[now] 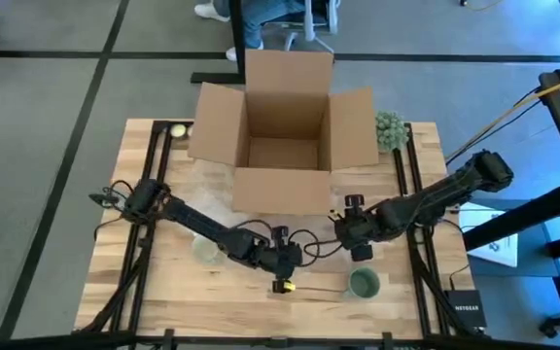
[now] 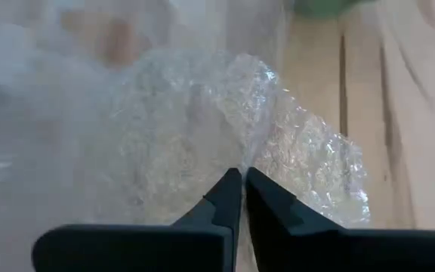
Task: Wrap mug
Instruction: Prepare the bubble wrap
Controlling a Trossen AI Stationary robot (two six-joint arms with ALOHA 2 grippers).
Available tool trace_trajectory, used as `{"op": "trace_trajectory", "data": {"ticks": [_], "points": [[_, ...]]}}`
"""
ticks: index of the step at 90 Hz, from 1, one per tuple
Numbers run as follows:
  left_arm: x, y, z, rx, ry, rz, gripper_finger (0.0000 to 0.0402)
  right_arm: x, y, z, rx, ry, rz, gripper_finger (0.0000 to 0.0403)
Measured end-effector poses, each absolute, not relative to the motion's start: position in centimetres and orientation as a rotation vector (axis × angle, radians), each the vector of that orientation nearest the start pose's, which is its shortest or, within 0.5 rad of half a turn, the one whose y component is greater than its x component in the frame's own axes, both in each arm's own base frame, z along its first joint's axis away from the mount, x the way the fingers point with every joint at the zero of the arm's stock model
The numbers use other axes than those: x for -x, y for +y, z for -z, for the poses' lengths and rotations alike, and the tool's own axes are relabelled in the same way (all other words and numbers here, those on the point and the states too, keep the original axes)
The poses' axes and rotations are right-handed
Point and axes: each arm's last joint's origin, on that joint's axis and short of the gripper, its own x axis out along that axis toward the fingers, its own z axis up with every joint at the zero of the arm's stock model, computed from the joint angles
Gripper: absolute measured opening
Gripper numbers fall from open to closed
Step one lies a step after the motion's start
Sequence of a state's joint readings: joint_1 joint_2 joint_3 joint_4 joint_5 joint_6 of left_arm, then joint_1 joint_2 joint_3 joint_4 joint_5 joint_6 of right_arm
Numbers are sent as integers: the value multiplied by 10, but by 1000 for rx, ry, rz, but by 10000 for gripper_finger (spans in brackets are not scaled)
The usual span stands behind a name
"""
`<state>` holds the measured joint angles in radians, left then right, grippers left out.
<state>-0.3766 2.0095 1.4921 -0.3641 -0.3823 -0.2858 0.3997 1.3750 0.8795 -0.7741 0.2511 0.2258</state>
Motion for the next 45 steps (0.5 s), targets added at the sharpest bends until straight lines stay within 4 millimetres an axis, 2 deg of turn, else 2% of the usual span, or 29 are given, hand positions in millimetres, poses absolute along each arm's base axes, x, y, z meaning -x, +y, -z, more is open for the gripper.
{"op": "trace_trajectory", "data": {"ticks": [19, 37, 45], "points": [[-391, -141, -236, -68, 775, -210, 1, -229, 90, -184, 163, 1065, -52, 177], [-377, -129, -247, -103, 815, -339, 1, -217, 84, -164, 151, 1126, -11, 177], [-374, -124, -246, -126, 834, -412, 1, -209, 81, -155, 155, 1174, 0, 177]]}}
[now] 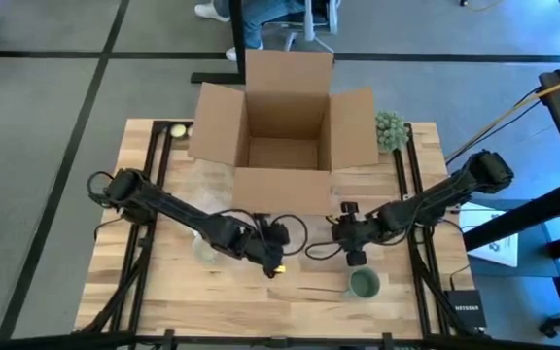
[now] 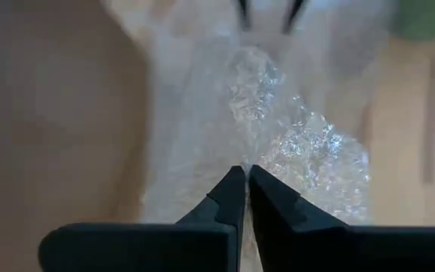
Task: Wrap mug
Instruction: Prepare the bubble wrap
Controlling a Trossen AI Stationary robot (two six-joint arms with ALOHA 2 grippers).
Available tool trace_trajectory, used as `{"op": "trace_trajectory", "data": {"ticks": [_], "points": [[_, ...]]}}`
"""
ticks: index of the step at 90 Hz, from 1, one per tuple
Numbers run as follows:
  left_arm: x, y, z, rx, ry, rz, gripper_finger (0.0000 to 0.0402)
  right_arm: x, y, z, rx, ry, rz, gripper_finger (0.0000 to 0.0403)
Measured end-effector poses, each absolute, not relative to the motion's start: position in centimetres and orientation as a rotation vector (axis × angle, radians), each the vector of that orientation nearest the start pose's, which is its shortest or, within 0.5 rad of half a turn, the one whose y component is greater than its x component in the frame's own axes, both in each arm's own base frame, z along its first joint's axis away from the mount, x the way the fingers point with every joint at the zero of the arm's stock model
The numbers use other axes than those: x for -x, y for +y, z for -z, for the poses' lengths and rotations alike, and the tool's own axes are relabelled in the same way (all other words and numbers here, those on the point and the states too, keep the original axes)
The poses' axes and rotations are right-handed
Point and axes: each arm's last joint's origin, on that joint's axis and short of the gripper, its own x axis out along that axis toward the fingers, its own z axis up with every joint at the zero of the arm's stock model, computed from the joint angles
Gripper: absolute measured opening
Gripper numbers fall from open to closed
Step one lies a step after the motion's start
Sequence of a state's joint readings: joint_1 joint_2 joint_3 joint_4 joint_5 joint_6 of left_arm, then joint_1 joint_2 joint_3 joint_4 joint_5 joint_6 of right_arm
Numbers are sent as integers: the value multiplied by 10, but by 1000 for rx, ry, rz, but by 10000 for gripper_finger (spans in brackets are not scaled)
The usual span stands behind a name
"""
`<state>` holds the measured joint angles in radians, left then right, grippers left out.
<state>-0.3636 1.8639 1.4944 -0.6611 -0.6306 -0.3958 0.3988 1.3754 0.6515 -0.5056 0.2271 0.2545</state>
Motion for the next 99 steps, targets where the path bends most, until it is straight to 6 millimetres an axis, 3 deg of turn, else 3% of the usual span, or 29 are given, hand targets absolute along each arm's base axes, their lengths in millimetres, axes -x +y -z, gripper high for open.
{"op": "trace_trajectory", "data": {"ticks": [28, 48, 68, 99], "points": [[-368, -99, -233, -65, 918, -577, 1, -185, 72, -136, 157, 1364, 50, 177], [-366, -95, -232, -63, 937, -600, 1, -177, 70, -130, 106, 1413, 51, 177], [-350, -89, -228, -97, 1075, -674, 1, -176, 70, -130, 72, 1426, 72, 177], [-347, -89, -225, -109, 1221, -526, 1, -177, 70, -129, 78, 1414, 85, 177]]}}
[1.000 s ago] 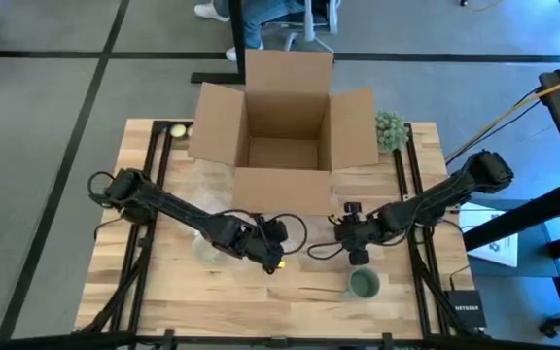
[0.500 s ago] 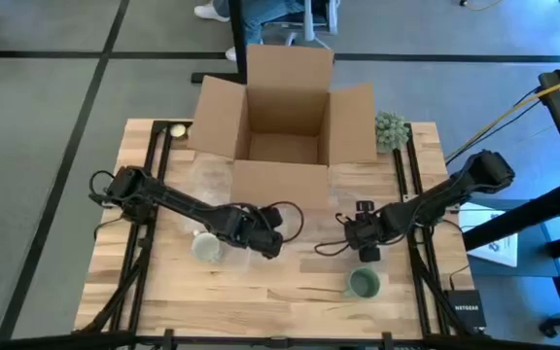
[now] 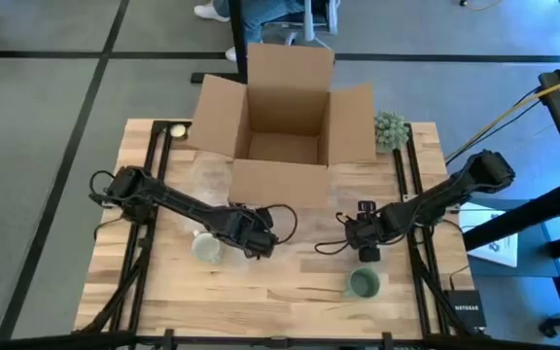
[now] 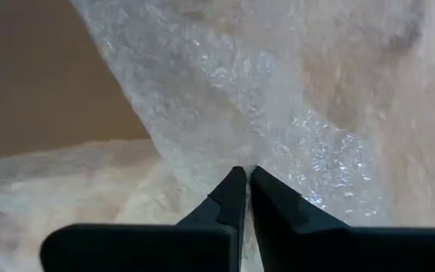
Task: Wrap mug
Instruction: Prepare the bubble wrap, then wrap the green mug with the bubble wrap
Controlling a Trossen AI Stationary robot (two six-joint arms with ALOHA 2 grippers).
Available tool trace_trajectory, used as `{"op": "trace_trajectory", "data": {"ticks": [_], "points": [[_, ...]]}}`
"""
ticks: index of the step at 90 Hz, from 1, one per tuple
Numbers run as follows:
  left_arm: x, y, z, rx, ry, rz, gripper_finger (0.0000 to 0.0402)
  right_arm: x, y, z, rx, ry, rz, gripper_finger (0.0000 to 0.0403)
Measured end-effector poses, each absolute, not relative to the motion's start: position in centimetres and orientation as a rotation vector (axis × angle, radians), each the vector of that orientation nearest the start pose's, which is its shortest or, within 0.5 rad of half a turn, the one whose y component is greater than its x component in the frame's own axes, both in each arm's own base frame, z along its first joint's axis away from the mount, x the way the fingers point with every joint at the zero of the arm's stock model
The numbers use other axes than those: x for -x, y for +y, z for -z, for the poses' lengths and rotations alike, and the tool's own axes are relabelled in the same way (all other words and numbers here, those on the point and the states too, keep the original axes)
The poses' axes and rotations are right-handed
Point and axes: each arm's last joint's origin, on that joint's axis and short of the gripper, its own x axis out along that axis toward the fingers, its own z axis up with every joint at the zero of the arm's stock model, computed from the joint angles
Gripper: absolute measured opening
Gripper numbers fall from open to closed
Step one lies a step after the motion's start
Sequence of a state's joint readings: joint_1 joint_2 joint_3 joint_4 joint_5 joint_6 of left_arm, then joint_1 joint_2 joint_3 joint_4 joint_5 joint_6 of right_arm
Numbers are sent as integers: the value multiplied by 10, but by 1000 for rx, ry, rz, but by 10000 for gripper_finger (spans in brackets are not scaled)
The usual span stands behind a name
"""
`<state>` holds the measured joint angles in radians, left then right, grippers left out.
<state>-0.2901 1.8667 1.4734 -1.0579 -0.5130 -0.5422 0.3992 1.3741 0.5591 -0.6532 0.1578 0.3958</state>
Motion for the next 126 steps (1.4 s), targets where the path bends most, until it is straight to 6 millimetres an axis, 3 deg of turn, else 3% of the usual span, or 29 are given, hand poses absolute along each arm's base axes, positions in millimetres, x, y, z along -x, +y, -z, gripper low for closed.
{"op": "trace_trajectory", "data": {"ticks": [34, 60, 74, 85, 94, 111, 126], "points": [[-350, -81, -232, 29, 1316, -356, 6, -178, 69, -129, 116, 1390, 115, 177], [-353, -69, -235, 73, 1343, -327, 102, -180, 68, -132, 134, 1355, 135, 177], [-355, -69, -265, 80, 1281, -340, 128, -187, 71, -161, 100, 1280, 116, 177], [-346, -81, -295, 31, 1171, -338, 131, -186, 73, -185, 36, 1230, 61, 177], [-337, -94, -306, 19, 1128, -309, 131, -183, 74, -205, -67, 1186, -35, 177], [-333, -117, -301, 17, 1083, -263, 131, -172, 73, -235, -230, 1129, -85, 195], [-336, -135, -277, 74, 998, -218, 131, -158, 82, -237, -291, 1162, -124, 239]]}}
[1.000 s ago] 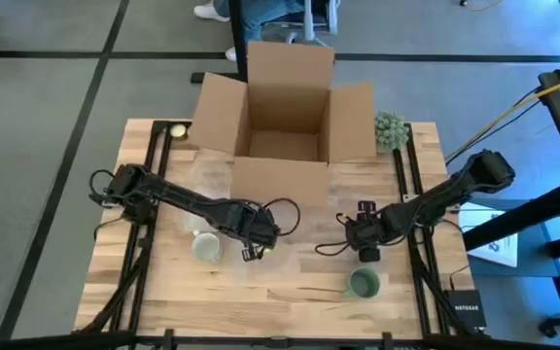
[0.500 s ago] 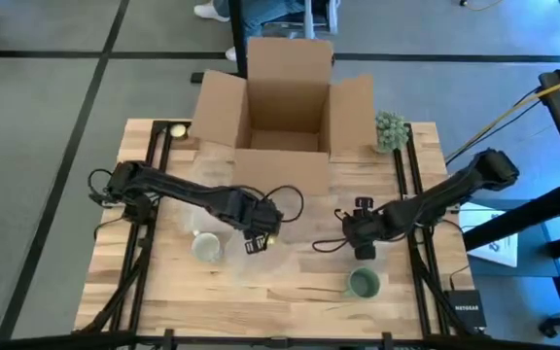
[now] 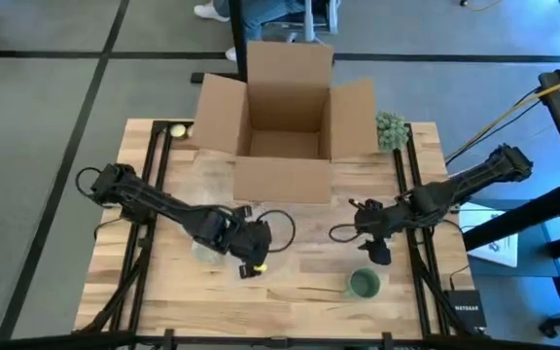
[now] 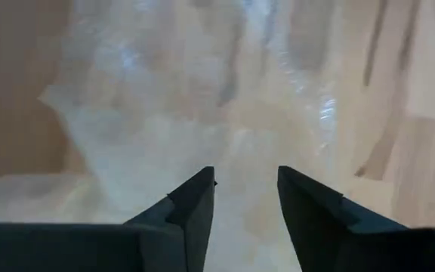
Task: Wrap mug
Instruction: Wrap the green mug with the bubble wrap
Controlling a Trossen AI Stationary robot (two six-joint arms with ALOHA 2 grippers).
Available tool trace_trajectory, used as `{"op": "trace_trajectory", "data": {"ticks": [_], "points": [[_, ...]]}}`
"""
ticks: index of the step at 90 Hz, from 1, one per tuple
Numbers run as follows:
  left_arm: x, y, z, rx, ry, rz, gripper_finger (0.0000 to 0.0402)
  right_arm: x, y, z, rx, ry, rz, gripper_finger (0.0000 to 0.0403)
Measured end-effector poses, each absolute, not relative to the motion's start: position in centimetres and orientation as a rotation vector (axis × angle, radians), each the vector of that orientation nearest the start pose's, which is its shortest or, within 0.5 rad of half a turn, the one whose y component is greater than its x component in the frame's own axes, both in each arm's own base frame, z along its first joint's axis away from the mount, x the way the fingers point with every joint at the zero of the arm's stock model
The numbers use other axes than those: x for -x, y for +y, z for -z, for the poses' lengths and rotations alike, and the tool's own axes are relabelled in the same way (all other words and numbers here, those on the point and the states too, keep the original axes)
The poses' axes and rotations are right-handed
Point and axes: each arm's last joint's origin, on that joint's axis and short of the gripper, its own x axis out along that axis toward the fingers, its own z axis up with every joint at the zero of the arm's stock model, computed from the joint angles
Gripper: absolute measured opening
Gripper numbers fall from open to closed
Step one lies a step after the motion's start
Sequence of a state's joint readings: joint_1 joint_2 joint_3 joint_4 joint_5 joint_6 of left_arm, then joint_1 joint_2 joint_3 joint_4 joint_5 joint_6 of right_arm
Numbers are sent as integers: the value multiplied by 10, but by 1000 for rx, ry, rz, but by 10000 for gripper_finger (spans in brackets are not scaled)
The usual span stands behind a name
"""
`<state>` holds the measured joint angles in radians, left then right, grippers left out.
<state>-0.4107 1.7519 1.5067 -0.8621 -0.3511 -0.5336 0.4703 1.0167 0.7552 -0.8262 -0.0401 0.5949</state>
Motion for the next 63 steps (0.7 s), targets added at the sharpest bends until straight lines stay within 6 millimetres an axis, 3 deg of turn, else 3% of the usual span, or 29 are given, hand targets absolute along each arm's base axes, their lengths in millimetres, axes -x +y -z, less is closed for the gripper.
{"op": "trace_trajectory", "data": {"ticks": [13, 31, 63], "points": [[-337, -146, -252, 156, 922, -203, 131, -153, 89, -230, -273, 1221, -64, 254], [-336, -146, -224, 203, 863, -206, 131, -154, 95, -222, -223, 1260, -36, 242], [-340, -140, -219, 214, 796, -253, 131, -163, 97, -209, -103, 1286, 19, 221]]}}
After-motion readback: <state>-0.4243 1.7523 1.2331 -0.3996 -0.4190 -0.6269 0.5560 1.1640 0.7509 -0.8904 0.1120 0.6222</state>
